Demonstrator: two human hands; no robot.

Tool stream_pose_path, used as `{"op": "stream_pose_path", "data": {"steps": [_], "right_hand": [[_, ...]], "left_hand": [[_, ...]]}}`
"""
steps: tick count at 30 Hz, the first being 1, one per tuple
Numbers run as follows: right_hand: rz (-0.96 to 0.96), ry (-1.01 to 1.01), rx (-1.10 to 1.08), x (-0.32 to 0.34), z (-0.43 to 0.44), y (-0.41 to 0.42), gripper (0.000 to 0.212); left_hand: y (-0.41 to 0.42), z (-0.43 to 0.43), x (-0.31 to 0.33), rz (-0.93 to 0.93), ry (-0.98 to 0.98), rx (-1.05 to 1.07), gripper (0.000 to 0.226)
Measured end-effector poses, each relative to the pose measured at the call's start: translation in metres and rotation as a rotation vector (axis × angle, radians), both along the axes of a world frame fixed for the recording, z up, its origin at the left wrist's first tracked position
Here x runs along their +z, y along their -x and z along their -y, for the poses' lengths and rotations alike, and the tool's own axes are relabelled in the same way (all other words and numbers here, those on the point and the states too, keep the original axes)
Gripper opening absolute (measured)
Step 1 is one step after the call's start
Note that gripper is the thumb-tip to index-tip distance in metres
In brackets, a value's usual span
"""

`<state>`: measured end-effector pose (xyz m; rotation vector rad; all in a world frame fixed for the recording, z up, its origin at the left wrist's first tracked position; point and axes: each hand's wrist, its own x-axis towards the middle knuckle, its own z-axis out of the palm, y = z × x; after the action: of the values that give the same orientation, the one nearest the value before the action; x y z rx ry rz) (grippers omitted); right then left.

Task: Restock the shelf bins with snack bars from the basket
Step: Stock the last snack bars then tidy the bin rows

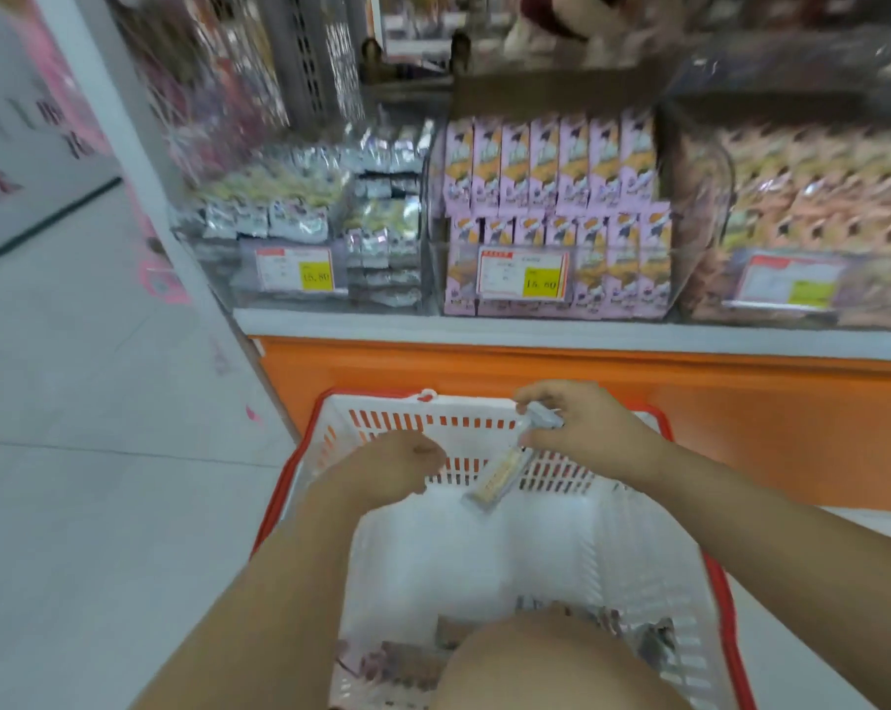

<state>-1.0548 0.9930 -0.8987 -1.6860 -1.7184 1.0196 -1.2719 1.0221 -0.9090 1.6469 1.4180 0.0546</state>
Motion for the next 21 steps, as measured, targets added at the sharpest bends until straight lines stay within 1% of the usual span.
{"op": "stream_pose_path", "data": {"steps": [2,3,4,6,7,9,11,12,14,16,19,21], "right_hand": [[-0.067,-0.060,-0.022,0.034,0.005,0.008,0.042],[-0.099,-0.103,-0.031,0.050,0.008,0.013,0.041],[-0.133,-0.151,-0.040,0.064,0.012,0.018,0.039],[-0.170,-0.291,-0.043,0.087,0.020,0.031,0.035],[-0.167,-0.382,-0.040,0.096,0.024,0.039,0.037],[-0.119,-0.601,-0.015,0.105,0.033,0.055,0.038],[-0.033,-0.805,0.096,0.106,0.039,0.071,0.031],[0.003,-0.866,0.151,0.105,0.040,0.077,0.029],[0.032,-0.903,0.238,0.104,0.043,0.088,0.028],[0.036,-0.884,0.274,0.104,0.044,0.097,0.035],[0.047,-0.824,0.249,0.102,0.044,0.106,0.047],[0.037,-0.792,0.206,0.101,0.042,0.111,0.044]], "left_hand": [[0.010,-0.002,0.039,0.075,-0.019,0.102,0.018],[0.016,0.001,0.057,0.121,-0.016,0.162,0.014],[0.021,0.005,0.072,0.179,-0.008,0.223,0.016],[0.028,0.018,0.098,0.289,0.016,0.333,0.027],[0.030,0.025,0.108,0.328,0.027,0.363,0.033],[0.033,0.039,0.119,0.429,0.071,0.376,0.045],[0.034,0.051,0.124,0.591,0.145,0.391,0.050],[0.033,0.053,0.124,0.658,0.163,0.400,0.051],[0.033,0.055,0.121,0.762,0.175,0.439,0.045],[0.035,0.054,0.118,0.877,0.196,0.491,0.037],[0.041,0.050,0.115,0.985,0.216,0.503,0.028],[0.043,0.045,0.113,1.037,0.205,0.515,0.024]]}}
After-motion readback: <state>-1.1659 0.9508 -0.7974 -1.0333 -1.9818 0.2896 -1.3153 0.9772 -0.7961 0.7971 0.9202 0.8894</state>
